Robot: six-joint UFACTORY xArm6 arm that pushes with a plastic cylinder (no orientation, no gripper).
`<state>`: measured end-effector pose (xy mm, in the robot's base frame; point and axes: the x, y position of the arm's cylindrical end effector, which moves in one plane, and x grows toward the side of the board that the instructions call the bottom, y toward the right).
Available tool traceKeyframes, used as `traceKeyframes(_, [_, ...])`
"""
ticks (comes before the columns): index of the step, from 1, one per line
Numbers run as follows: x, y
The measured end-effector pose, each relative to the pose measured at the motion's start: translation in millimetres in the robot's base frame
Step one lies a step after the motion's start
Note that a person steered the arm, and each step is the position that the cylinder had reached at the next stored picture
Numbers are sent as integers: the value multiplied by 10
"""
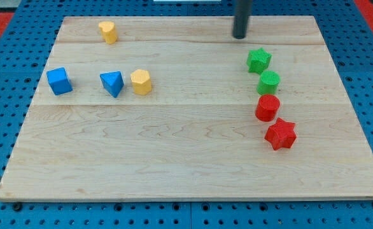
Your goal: Slide the green circle diagonally bottom left to the green star
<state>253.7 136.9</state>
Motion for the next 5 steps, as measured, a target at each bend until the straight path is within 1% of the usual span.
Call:
traceKeyframes(2, [10, 1016])
traceKeyframes(3, [262, 1274])
traceKeyframes(4, [832, 1091])
traceKeyframes(5, [1393, 710])
